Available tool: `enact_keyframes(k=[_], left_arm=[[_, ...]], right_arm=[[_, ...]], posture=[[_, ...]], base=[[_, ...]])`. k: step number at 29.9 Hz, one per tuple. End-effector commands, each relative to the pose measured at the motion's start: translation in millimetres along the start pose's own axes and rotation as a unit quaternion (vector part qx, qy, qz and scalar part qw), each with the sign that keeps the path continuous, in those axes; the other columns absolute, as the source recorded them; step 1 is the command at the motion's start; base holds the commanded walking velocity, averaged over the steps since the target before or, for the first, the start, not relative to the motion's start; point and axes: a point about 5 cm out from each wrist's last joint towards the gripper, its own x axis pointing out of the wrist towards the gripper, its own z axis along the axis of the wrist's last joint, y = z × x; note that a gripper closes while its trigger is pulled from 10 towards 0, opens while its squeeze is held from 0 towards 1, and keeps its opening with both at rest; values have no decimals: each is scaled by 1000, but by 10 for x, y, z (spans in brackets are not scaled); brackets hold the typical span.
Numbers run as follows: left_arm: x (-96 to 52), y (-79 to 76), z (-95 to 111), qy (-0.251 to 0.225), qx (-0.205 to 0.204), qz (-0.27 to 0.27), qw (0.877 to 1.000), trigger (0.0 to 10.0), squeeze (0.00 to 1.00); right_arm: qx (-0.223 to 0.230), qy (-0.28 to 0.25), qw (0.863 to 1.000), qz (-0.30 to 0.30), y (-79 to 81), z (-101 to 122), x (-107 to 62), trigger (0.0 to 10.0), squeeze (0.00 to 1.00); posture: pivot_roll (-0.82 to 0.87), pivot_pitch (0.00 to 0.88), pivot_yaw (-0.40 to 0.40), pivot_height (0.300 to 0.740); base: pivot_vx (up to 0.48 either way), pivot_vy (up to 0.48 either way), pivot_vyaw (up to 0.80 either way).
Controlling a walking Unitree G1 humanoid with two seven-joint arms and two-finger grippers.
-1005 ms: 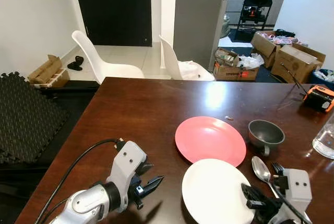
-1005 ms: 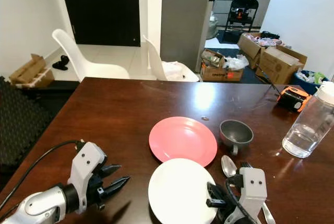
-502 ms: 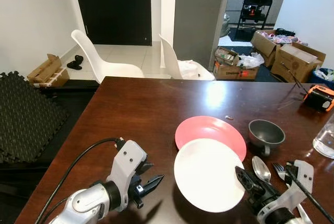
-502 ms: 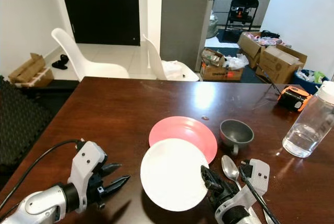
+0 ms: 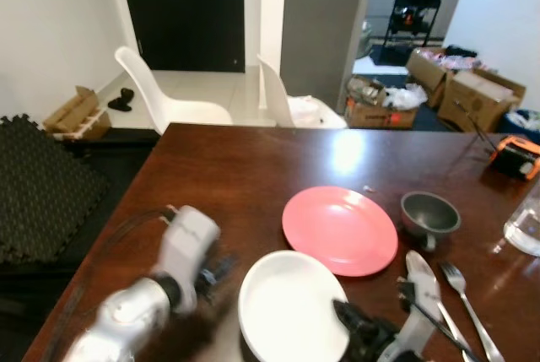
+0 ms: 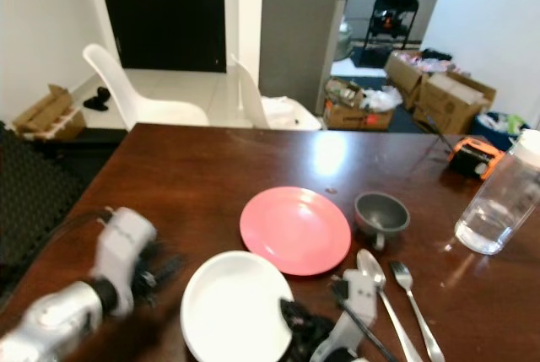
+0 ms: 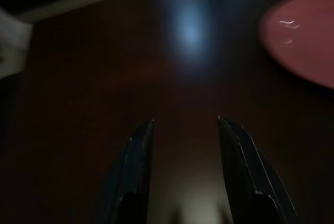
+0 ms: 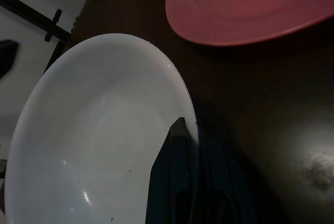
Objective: Setting the table
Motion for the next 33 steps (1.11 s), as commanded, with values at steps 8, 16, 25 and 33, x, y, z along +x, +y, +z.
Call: enact_keyframes(k=[8, 16, 25, 33], left_arm=[[-185, 218, -167, 46, 15, -5, 999, 10000, 106], [-203, 76, -226, 48, -11, -21, 999, 10000, 102], [-275, -153, -193, 41, -36, -106, 993, 10000, 1000], [-245, -352, -201, 44, -54, -133, 989, 10000, 1000]], right_arm=[[-29, 11, 1000, -3, -20, 41, 171, 10000, 1000], [-49, -17, 998, 31, 103, 279, 270, 10000, 0], [-84, -3, 996, 12, -5, 307, 174, 10000, 0], [-77, -1, 997, 8, 4, 234, 170, 10000, 0]], posture=[[-15, 97, 85, 740], [-20, 88, 73, 740], [-25, 94, 74, 740], [-28, 97, 86, 740]], base=[[0, 0, 0], [0, 0, 0], [0, 0, 0], [0, 0, 0]])
